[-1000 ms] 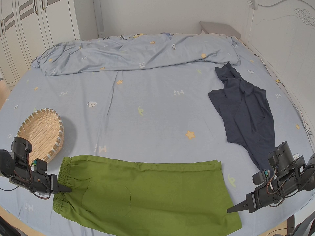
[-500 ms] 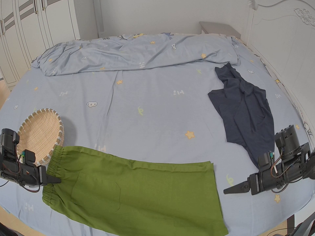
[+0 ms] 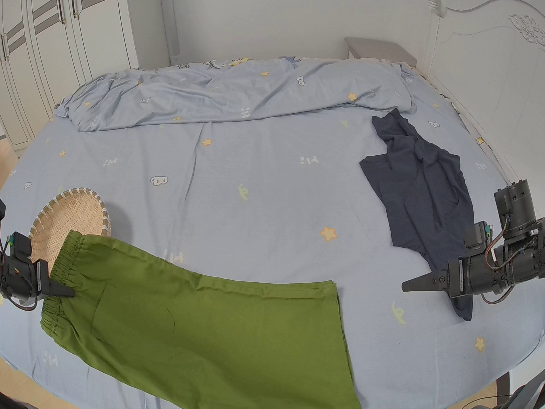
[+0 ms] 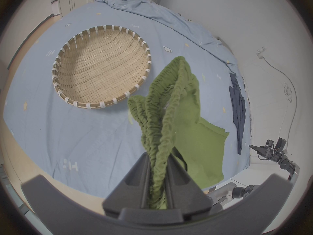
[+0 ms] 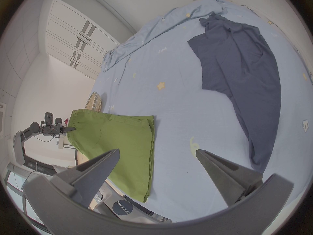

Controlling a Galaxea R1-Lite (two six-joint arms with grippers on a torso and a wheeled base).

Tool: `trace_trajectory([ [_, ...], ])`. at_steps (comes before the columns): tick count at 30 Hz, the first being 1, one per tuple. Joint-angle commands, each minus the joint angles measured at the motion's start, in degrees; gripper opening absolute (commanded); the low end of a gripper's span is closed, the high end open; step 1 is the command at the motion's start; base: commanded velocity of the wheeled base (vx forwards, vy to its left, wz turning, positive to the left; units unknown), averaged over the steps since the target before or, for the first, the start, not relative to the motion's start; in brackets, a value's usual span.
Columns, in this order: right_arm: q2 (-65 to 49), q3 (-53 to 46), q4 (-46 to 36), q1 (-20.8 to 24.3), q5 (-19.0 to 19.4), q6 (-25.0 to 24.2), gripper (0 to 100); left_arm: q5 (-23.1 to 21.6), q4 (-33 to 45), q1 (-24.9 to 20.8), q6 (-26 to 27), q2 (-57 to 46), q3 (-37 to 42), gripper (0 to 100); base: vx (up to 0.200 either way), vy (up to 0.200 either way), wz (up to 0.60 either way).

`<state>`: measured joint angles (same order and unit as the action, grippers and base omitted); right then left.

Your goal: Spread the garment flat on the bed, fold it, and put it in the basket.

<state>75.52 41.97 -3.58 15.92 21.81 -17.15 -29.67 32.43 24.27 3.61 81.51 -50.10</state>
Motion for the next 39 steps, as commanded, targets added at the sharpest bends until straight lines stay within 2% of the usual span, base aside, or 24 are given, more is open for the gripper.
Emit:
trace_trajectory([
  [1,-1.9,0.6,-0.1,-1.3,0.1,0.1,100,3.7,5.4,-11.4,-8.4,-7.2,-5.4,0,0.0,0.0,0.0],
  [2,-1.9,0.6,-0.1,-1.3,0.1,0.1,100,3.8,5.5,-11.8,-8.9,-7.4,-5.6,0,0.0,0.0,0.0],
  [3,-2.0,0.7,-0.1,-1.4,0.1,0.1,100,5.9,6.3,-18.6,-14.6,-9.1,-7.9,0,0.0,0.0,0.0],
  [4,-2.0,0.6,-0.1,-1.4,0.1,0.1,100,7.4,6.5,-22.7,-17.8,-9.6,-9.0,0,0.0,0.0,0.0],
  [5,-2.0,0.6,-0.1,-1.4,0.1,0.1,100,7.4,6.5,-22.7,-17.8,-9.6,-9.0,0,0.0,0.0,0.0],
  [7,-2.0,0.6,-0.2,-1.4,0.1,0.0,100,12.5,6.8,-33.4,-25.1,-9.6,-11.5,0,0.0,0.0,0.0],
  [8,-2.0,0.5,-0.3,-1.4,0.1,0.0,100,14.5,6.8,-36.7,-26.8,-9.2,-12.0,0,0.0,0.0,0.0],
  [10,-2.0,0.7,-1.2,-1.4,0.0,0.0,100,21.2,6.8,-45.7,-32.2,-7.2,-13.5,0,0.0,0.0,0.0],
  [13,-2.0,0.7,-1.5,-1.5,0.0,0.1,100,28.5,6.7,-55.3,-37.4,-4.2,-14.9,0,0.0,0.0,0.0],
  [14,-2.0,0.7,-1.6,-1.5,0.0,0.1,100,29.0,6.7,-55.9,-37.7,-3.9,-15.0,0,0.0,0.0,0.0],
  [15,-1.9,0.7,-1.6,-1.5,0.0,0.0,100,29.6,6.7,-58.9,-38.4,-2.7,-15.8,0,0.0,0.0,0.0],
  [19,-1.9,0.6,-1.6,-1.5,0.0,0.1,100,29.9,6.4,-65.3,-39.1,0.6,-17.4,0,0.0,0.0,0.0],
  [21,-1.9,0.6,-1.6,-1.5,0.0,0.1,100,30.1,6.2,-67.5,-40.1,2.8,-18.6,0,0.0,0.0,0.0],
  [23,-1.8,0.6,-1.6,-1.5,0.0,0.1,100,30.1,6.2,-67.6,-40.2,3.0,-18.8,0,0.0,0.0,0.0],
  [26,-1.8,0.3,-1.5,-1.4,0.0,0.1,100,32.2,6.2,-73.5,-43.6,8.8,-22.8,0,0.0,0.0,0.0],
  [33,-1.7,-0.1,-1.5,-1.4,-0.1,0.3,100,35.6,6.1,-78.1,-47.9,16.6,-26.6,0,0.0,0.0,0.0],
  [36,-1.5,-0.4,-1.5,-1.3,-0.2,0.3,100,35.6,5.4,-79.4,-48.9,18.2,-26.9,0,0.0,0.0,0.0],
  [39,-1.1,-0.8,-1.3,-1.2,-0.3,0.4,100,36.3,0.7,-80.6,-50.6,21.1,-26.9,0,0.0,0.0,0.0],
])
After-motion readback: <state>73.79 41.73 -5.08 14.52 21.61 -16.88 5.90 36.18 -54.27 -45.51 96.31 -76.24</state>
